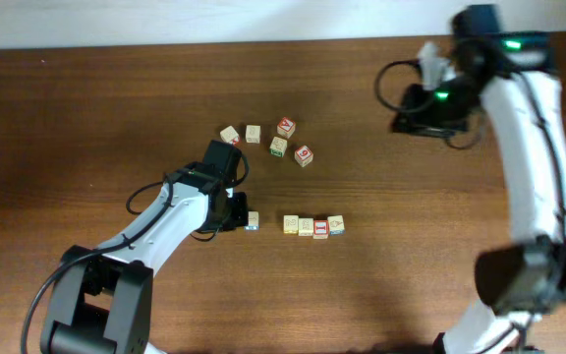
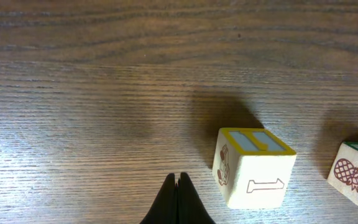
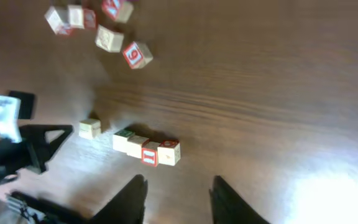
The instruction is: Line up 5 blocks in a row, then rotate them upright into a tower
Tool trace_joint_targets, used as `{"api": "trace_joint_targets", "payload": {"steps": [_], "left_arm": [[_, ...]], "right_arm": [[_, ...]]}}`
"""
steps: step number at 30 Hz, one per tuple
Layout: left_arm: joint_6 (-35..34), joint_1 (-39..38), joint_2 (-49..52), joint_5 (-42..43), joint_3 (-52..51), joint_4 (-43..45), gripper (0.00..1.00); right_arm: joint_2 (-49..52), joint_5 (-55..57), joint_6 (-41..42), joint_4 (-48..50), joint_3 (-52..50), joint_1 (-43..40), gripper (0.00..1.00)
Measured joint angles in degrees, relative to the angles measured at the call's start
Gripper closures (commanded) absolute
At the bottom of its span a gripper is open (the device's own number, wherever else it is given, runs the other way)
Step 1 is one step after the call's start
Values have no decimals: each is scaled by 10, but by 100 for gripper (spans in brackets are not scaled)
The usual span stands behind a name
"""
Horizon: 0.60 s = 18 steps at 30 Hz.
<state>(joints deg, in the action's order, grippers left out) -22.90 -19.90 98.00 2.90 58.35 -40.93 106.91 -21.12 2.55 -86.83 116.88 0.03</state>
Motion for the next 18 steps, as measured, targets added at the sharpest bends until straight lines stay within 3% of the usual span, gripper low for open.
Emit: {"api": "trace_joint_targets", "payload": {"steps": [9,18], "left_arm": [[-9,-9,33,2,0,29,100],[2,-13,52,31,0,68,100]], "right_arm": [[-16,25,-1,51,-138,-4,96],[-14,33,0,76,-152,-4,93]]}}
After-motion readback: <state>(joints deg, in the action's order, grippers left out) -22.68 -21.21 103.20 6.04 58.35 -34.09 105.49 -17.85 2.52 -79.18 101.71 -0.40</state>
